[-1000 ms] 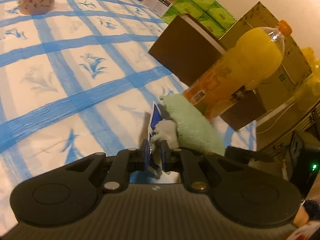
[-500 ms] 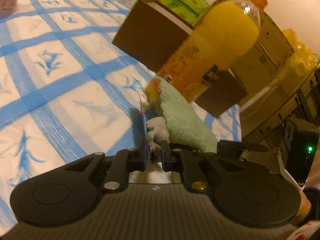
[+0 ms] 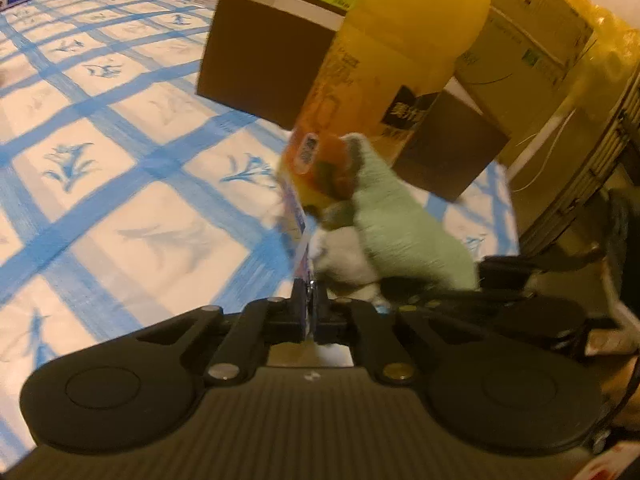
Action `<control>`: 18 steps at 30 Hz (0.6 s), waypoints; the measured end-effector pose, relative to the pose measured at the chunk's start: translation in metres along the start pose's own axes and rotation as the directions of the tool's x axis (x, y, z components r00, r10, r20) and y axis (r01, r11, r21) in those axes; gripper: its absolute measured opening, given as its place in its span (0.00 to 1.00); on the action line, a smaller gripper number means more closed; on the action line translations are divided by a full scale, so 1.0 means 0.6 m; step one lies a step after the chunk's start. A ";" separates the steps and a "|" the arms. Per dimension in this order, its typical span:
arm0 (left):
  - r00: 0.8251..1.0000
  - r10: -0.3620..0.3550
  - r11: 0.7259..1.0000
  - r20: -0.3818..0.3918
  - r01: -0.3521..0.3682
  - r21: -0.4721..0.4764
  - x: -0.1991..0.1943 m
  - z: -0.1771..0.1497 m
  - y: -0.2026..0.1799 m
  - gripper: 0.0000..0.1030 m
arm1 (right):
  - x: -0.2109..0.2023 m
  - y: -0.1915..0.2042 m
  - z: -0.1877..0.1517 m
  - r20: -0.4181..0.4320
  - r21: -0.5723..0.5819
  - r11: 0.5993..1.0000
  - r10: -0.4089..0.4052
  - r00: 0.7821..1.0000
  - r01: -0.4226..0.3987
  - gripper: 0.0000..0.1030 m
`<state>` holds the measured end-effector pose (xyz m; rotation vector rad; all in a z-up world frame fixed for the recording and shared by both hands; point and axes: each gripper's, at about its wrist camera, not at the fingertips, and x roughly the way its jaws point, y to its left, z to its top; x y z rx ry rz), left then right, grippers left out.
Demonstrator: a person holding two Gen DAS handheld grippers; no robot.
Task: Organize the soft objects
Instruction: 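Carry the blue sachet and green towel to the white box with both grippers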
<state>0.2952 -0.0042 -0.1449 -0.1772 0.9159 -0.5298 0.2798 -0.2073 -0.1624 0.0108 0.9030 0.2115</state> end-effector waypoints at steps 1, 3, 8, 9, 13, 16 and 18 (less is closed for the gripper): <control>1.000 0.013 1.000 -0.003 -0.013 0.000 -0.004 0.000 0.002 0.00 | -0.002 -0.003 0.001 0.007 0.012 1.000 -0.008 1.000 0.008 0.26; 0.999 0.039 0.999 -0.003 -0.039 0.007 -0.015 0.000 0.005 0.00 | -0.011 -0.013 0.001 0.025 0.032 0.999 -0.024 0.999 0.023 0.26; 0.996 0.095 0.995 -0.003 -0.095 0.029 -0.039 0.004 0.002 0.00 | -0.037 -0.042 0.005 0.049 0.076 0.997 -0.032 0.998 0.028 0.26; 0.995 0.102 0.994 -0.002 -0.102 0.030 -0.044 0.005 0.001 0.00 | -0.045 -0.048 0.005 0.056 0.083 0.996 -0.034 0.998 0.029 0.26; 0.991 0.133 0.990 0.003 -0.133 0.037 -0.065 0.011 -0.010 0.00 | -0.072 -0.064 0.002 0.075 0.105 0.994 -0.035 0.997 0.027 0.26; 0.989 0.149 0.988 0.015 -0.149 0.048 -0.080 0.017 -0.022 0.00 | -0.090 -0.073 0.002 0.086 0.121 0.992 -0.036 0.996 0.025 0.26; 0.988 0.155 0.986 0.028 -0.156 0.057 -0.092 0.021 -0.031 0.00 | -0.106 -0.079 0.001 0.098 0.130 0.991 -0.036 0.995 0.023 0.26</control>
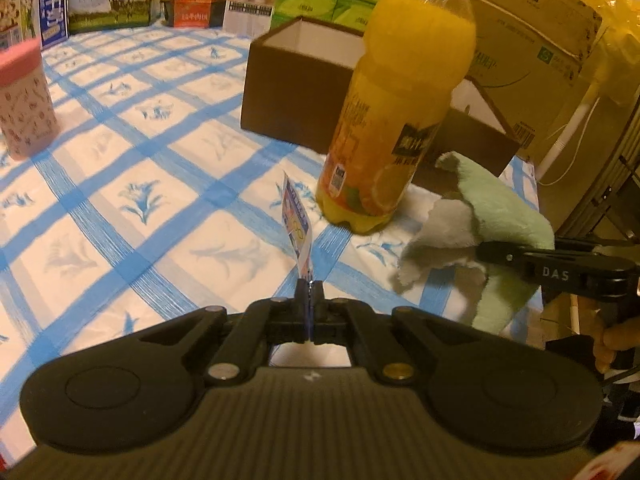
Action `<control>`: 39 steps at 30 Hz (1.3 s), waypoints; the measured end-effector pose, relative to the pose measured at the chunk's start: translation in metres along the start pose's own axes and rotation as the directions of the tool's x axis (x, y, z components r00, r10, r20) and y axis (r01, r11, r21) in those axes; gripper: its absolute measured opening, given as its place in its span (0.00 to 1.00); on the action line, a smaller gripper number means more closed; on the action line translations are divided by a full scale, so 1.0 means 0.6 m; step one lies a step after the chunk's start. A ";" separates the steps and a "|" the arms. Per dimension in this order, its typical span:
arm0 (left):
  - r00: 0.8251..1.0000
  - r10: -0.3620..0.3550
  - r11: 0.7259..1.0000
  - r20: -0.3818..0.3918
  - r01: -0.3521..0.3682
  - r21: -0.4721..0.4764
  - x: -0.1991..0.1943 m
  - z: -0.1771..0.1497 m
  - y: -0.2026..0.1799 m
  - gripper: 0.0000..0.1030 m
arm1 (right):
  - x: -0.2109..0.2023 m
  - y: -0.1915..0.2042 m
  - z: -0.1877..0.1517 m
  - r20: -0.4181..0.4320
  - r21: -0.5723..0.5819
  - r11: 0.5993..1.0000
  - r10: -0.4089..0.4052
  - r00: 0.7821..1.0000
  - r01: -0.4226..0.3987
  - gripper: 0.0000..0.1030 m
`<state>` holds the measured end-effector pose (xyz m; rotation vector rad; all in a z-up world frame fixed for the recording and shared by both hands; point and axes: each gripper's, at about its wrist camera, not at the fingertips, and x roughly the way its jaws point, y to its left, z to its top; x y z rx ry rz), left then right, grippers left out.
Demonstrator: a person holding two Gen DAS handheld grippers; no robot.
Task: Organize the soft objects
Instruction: 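Carry the blue sachet and green towel to the white box with both grippers, then open both grippers to release the towel and sachet into the box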
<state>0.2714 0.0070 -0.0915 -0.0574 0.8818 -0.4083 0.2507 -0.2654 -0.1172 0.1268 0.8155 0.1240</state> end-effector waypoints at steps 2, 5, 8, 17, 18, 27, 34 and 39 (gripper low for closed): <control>1.000 0.007 1.000 0.012 -0.008 0.014 -0.013 0.006 -0.006 0.00 | -0.013 -0.007 0.002 0.010 0.007 1.000 0.002 1.000 -0.002 0.26; 0.999 0.022 0.998 0.041 -0.024 0.050 -0.033 0.022 -0.014 0.00 | -0.037 -0.021 0.009 0.032 0.017 1.000 0.007 0.999 -0.008 0.26; 0.997 0.032 0.994 0.076 -0.039 0.098 -0.051 0.048 -0.014 0.00 | -0.063 -0.035 0.025 0.066 0.024 1.000 0.013 0.998 -0.015 0.26; 0.972 0.041 0.968 0.229 -0.096 0.233 -0.070 0.217 0.019 0.00 | -0.123 -0.105 0.156 0.237 0.043 0.999 0.022 0.971 -0.033 0.26; 0.969 0.033 0.965 0.244 -0.094 0.245 -0.066 0.242 0.021 0.00 | -0.123 -0.112 0.173 0.249 0.047 0.998 0.026 0.968 -0.039 0.26; 0.969 -0.071 0.951 0.238 -0.007 0.310 0.039 0.418 0.013 0.00 | -0.046 -0.153 0.318 0.267 0.021 0.996 0.078 0.960 -0.086 0.26; 0.982 -0.146 0.926 0.117 0.094 0.366 0.172 0.496 -0.033 0.00 | 0.076 -0.154 0.377 0.174 0.016 0.992 0.124 0.977 -0.128 0.26; 0.990 -0.140 0.908 0.027 0.117 0.402 0.263 0.500 -0.062 0.05 | 0.163 -0.149 0.397 0.109 0.030 0.988 0.145 0.983 -0.149 0.26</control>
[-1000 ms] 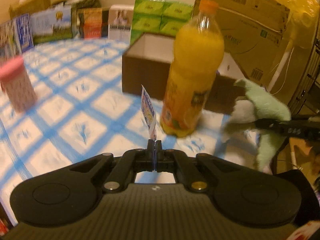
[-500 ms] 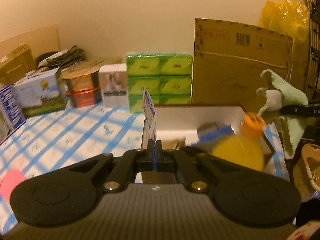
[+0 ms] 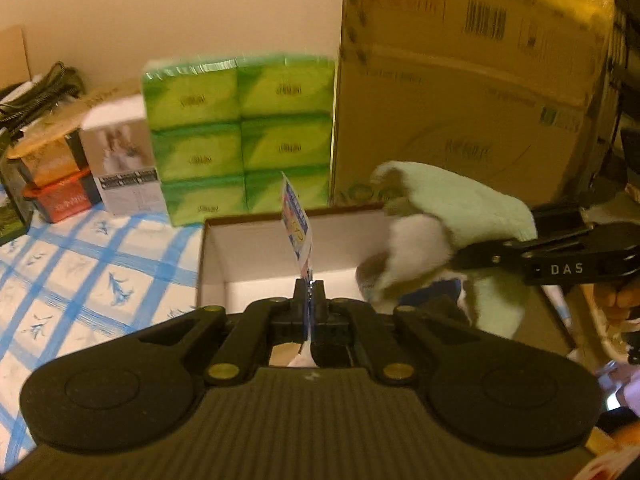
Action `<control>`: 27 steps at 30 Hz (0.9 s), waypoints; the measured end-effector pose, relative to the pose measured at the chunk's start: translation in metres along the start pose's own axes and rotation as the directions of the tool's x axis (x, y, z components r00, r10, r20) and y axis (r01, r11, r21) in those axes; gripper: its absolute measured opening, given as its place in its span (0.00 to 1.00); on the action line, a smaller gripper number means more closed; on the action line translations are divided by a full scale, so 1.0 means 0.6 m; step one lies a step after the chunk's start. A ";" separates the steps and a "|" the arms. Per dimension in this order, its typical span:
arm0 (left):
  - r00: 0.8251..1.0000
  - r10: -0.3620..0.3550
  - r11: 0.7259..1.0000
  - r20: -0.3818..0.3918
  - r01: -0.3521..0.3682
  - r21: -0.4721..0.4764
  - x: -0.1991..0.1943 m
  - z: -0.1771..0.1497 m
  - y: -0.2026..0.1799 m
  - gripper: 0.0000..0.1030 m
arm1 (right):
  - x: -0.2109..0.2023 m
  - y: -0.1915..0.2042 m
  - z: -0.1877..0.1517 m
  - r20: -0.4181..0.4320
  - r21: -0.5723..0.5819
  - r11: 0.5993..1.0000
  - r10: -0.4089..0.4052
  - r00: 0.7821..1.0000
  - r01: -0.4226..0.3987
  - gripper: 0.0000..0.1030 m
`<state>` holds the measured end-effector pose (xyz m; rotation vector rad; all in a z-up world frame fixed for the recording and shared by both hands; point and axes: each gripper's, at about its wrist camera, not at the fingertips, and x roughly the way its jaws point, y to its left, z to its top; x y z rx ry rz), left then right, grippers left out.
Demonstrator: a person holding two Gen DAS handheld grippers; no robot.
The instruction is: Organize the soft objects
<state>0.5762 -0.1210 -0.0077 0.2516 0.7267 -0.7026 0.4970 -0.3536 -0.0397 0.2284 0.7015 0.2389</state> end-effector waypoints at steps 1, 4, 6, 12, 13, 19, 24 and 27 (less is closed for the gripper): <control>1.000 0.013 1.000 -0.018 -0.013 0.007 0.016 -0.002 -0.001 0.08 | 0.013 -0.002 0.000 -0.004 0.010 1.000 0.016 1.000 -0.016 0.27; 0.997 0.041 0.999 -0.068 -0.041 0.006 0.058 -0.013 0.000 0.41 | 0.053 -0.005 -0.002 -0.027 0.035 0.999 0.028 0.999 -0.027 0.62; 0.994 0.037 0.999 -0.101 -0.036 0.005 0.077 -0.023 0.002 0.43 | 0.069 -0.006 -0.005 -0.040 0.026 0.999 0.035 0.999 -0.034 0.66; 0.991 0.049 0.999 -0.127 -0.049 0.006 0.087 -0.046 0.011 0.43 | 0.081 -0.007 -0.024 -0.093 -0.007 1.000 0.009 0.996 -0.010 0.66; 0.990 0.052 0.999 -0.128 -0.052 0.002 0.086 -0.048 0.013 0.43 | 0.081 -0.008 -0.026 -0.097 -0.007 1.000 0.010 0.995 -0.011 0.66; 0.991 0.072 0.996 -0.115 -0.077 -0.041 0.063 -0.051 0.023 0.43 | 0.067 -0.002 -0.028 -0.095 -0.028 1.000 -0.011 0.995 0.008 0.66; 0.991 0.095 0.989 -0.091 -0.104 -0.106 0.016 -0.056 0.031 0.43 | 0.027 0.000 -0.036 -0.075 -0.010 1.000 -0.013 0.997 0.012 0.66; 0.991 0.112 0.985 -0.070 -0.120 -0.125 -0.026 -0.057 0.027 0.43 | -0.006 0.002 -0.040 -0.058 -0.008 1.000 -0.023 0.998 0.023 0.66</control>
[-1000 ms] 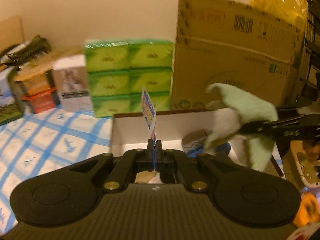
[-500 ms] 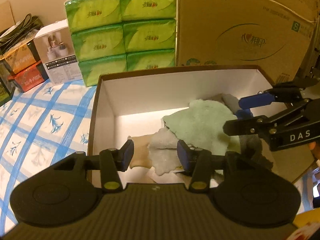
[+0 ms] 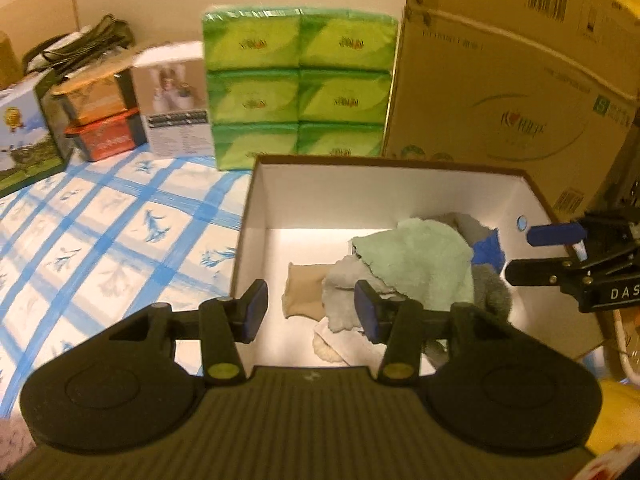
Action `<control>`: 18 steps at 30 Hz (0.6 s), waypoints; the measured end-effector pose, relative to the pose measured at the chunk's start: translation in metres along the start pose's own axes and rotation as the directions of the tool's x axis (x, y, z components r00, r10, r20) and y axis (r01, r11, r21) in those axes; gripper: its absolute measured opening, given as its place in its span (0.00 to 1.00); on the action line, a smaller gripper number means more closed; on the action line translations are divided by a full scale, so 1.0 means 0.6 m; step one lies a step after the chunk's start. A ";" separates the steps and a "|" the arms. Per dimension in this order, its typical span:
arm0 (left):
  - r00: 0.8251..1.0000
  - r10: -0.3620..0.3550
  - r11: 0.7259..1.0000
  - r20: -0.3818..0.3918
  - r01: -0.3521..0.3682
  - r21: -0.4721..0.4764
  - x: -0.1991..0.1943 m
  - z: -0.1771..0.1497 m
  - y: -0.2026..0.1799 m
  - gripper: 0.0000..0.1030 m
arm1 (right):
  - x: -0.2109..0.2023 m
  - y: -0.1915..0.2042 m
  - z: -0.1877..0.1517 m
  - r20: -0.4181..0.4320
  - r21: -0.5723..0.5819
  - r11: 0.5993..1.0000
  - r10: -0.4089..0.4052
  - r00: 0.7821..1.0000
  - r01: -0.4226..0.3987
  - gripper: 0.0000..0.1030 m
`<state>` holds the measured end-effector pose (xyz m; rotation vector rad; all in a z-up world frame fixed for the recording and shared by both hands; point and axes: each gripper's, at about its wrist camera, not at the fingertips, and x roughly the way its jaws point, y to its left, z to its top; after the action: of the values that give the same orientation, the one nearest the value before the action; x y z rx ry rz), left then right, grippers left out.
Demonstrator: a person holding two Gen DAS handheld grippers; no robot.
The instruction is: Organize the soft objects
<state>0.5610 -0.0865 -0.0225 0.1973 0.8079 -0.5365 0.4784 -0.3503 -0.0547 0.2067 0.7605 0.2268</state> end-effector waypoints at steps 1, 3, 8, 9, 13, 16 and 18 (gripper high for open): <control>1.000 0.006 1.000 0.007 -0.006 -0.008 -0.016 -0.002 -0.001 0.43 | -0.012 0.001 -0.002 0.007 0.001 1.000 -0.005 1.000 0.005 0.66; 0.999 0.024 0.999 0.026 -0.023 -0.025 -0.051 -0.006 -0.003 0.43 | -0.041 0.004 -0.009 0.025 0.005 1.000 -0.013 1.000 0.013 0.66; 0.994 0.081 0.994 0.073 -0.075 -0.082 -0.150 -0.027 -0.010 0.47 | -0.119 0.020 -0.033 0.069 0.020 1.000 -0.009 0.998 0.007 0.66; 0.992 0.100 0.992 0.078 -0.093 -0.088 -0.172 -0.034 -0.014 0.50 | -0.138 0.026 -0.041 0.076 0.021 1.000 -0.005 0.997 0.004 0.66; 0.979 0.171 0.983 0.109 -0.161 -0.092 -0.259 -0.072 -0.045 0.59 | -0.197 0.056 -0.069 0.097 0.000 1.000 -0.006 0.995 0.006 0.67; 0.972 0.193 0.979 0.134 -0.181 -0.094 -0.326 -0.109 -0.077 0.62 | -0.240 0.083 -0.099 0.115 -0.026 1.000 0.000 0.993 0.003 0.68; 0.967 0.208 0.976 0.150 -0.195 -0.100 -0.367 -0.136 -0.102 0.64 | -0.268 0.099 -0.120 0.129 -0.031 0.999 0.018 0.991 -0.014 0.70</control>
<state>0.3524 -0.0250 0.0852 0.1545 0.6445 -0.3206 0.3075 -0.3308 0.0160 0.1973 0.6265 0.2381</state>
